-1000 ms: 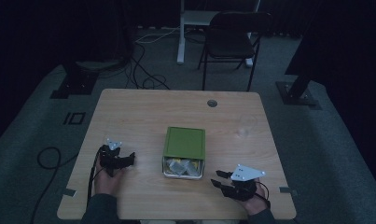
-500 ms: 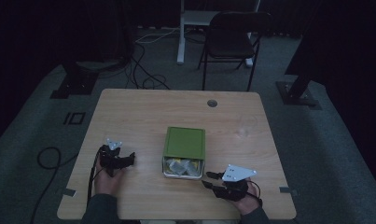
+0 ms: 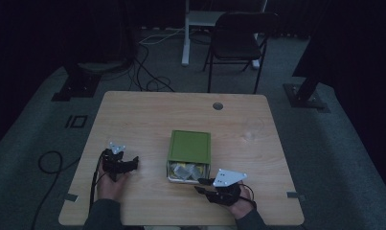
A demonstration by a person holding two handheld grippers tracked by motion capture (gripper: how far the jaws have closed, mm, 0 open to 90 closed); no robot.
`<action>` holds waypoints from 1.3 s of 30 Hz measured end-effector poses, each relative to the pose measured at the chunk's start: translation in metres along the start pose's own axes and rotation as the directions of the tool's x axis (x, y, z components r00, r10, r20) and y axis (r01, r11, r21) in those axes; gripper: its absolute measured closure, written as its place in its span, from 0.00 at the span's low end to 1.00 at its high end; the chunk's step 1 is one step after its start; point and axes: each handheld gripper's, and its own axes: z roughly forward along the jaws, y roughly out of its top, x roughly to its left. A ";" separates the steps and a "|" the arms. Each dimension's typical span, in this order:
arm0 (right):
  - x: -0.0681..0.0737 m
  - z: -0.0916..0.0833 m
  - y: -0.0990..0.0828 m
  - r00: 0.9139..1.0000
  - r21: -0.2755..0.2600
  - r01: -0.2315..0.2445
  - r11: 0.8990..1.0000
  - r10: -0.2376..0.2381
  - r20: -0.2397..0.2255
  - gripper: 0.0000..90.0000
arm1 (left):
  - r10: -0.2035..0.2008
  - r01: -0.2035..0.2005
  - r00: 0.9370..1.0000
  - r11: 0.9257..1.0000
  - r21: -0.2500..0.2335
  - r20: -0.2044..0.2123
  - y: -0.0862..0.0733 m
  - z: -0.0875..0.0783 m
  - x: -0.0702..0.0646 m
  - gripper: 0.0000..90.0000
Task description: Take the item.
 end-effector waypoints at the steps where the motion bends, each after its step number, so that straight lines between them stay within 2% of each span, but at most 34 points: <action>1: 0.000 0.002 0.001 1.000 0.000 0.005 1.000 -0.005 0.002 0.75 | -0.001 0.001 1.000 1.000 -0.001 0.000 0.000 0.000 0.000 0.17; 12: 0.005 0.020 0.010 0.999 0.011 0.034 0.999 -0.034 -0.010 0.69 | -0.001 0.001 1.000 1.000 0.000 0.000 0.000 0.000 0.000 0.17; 21: 0.004 0.031 0.012 0.998 0.027 0.058 0.998 -0.058 0.007 0.65 | -0.001 0.001 1.000 1.000 0.000 0.000 0.000 0.000 0.000 0.17; 39: 0.000 0.040 0.010 0.999 0.041 0.049 0.998 -0.048 -0.018 0.66 | -0.001 0.001 1.000 1.000 0.000 0.000 0.000 0.000 0.000 0.17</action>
